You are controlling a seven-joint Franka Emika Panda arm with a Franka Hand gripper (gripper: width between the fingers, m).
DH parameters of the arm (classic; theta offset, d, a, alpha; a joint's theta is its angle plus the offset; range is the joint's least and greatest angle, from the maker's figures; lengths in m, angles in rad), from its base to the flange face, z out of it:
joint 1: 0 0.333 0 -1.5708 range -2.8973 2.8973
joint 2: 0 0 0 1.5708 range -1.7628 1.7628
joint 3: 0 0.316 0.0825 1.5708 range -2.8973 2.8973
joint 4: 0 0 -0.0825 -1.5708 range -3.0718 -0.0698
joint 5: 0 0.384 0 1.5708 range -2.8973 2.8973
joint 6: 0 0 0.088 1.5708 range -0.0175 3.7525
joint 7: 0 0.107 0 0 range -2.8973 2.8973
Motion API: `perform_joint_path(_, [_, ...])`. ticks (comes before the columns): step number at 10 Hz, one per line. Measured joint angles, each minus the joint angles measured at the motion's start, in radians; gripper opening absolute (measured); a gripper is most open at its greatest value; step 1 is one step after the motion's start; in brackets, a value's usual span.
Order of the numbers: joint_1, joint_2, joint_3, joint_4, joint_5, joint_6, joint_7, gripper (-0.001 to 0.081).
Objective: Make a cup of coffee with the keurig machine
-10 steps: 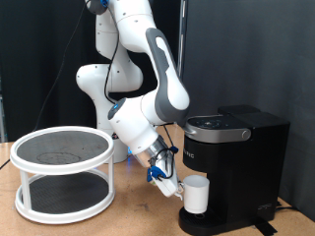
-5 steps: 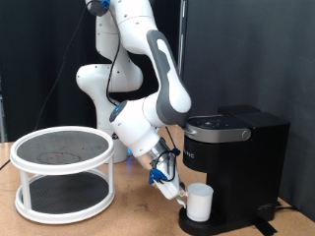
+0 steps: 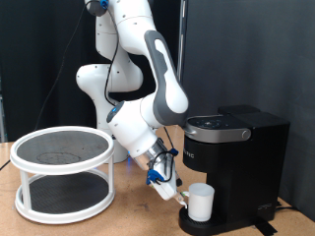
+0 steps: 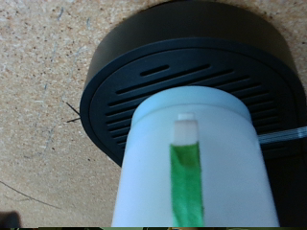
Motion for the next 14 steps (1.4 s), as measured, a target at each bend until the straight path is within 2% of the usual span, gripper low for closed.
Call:
perform_joint_path(1, [-0.018, -0.018, -0.008, -0.016, -0.002, -0.042, -0.023, 0.0671])
perform_joint_path(2, [-0.039, -0.043, -0.017, -0.035, -0.017, -0.093, -0.04, 0.0717])
perform_joint_path(4, [-0.073, -0.097, -0.043, -0.075, -0.086, -0.179, -0.043, 0.0732])
perform_joint_path(6, [-0.099, -0.156, -0.063, -0.117, -0.135, -0.225, -0.043, 0.0734])
perform_joint_path(9, [-0.101, -0.163, -0.062, -0.124, -0.154, -0.238, -0.047, 0.0734])
perform_joint_path(12, [-0.12, -0.245, -0.085, -0.18, -0.306, -0.378, 0.005, 0.0734])
perform_joint_path(14, [-0.133, -0.313, -0.102, -0.217, -0.313, -0.431, 0.006, 0.0734])
